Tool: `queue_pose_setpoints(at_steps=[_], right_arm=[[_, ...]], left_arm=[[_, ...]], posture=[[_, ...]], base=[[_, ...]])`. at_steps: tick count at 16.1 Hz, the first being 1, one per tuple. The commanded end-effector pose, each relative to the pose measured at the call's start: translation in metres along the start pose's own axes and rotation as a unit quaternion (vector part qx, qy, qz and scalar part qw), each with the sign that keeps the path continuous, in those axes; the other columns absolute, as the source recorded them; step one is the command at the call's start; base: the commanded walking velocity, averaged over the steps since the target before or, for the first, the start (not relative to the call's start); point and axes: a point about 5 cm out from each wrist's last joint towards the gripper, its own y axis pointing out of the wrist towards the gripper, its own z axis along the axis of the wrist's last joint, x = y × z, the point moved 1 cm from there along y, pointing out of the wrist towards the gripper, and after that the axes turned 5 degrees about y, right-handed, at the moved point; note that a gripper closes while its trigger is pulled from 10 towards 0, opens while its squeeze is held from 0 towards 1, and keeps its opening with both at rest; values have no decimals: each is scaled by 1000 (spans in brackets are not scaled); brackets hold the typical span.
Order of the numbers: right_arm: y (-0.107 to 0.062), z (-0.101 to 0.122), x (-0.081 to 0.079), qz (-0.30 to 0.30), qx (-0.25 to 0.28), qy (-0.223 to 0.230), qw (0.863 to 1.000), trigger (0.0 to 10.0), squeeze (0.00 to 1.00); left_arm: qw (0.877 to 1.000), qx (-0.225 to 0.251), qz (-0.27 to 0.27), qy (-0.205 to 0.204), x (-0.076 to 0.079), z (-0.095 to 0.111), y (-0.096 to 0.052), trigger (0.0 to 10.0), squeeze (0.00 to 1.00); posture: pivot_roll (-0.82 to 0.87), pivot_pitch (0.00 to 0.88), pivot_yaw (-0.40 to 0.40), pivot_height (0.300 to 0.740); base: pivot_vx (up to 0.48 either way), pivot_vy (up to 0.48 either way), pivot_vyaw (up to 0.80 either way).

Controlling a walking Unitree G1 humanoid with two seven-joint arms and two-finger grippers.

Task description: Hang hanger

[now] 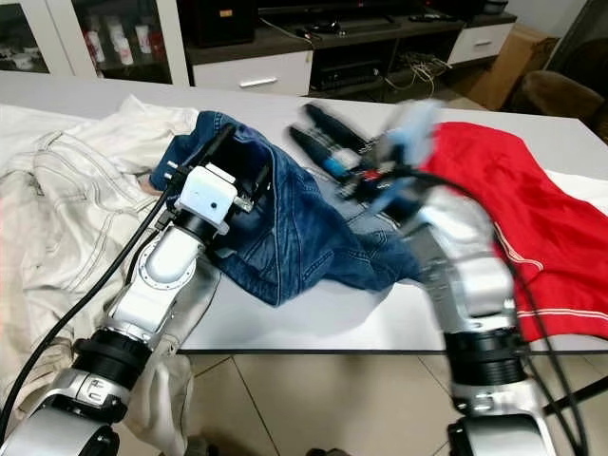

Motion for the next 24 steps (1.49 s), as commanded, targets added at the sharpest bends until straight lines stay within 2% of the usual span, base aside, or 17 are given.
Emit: queue_pose_setpoints(at_steps=[1,5,9,13,14,15,22,24], right_arm=[[5,3,-2,2,-3,-5,1000,10000,0],[13,-16,-2,-22,-56,-7,998,10000,0],[16,-16,-4,-18,-66,-21,997,10000,0],[27,-21,-5,-17,-80,-46,996,10000,0],[32,-24,-6,-16,-81,-48,995,10000,35],[34,-26,-7,-17,-85,-53,995,10000,298],[47,-40,15,-111,-119,-107,981,10000,231],[52,-42,14,-113,-119,-110,980,10000,224]], left_arm=[[1000,1,-11,2,3,2,3,10000,0],[1000,0,-8,3,2,1,2,10000,0],[1000,1,-7,4,2,2,2,10000,0],[1000,3,-9,3,3,2,3,10000,0],[1000,3,-10,2,4,3,3,10000,0],[1000,5,-10,2,4,3,3,10000,0],[1000,15,-11,4,4,7,3,10000,0],[1000,16,-14,4,5,7,4,10000,0]], posture=[[155,0,-66,740],[166,0,-71,740],[164,0,-71,740],[160,0,-69,740],[163,0,-68,740],[163,0,-68,740],[168,0,-71,740],[168,0,-73,740]], base=[[0,0,0],[0,0,0],[0,0,0],[0,0,0],[0,0,0],[0,0,0],[0,0,0],[0,0,0]])
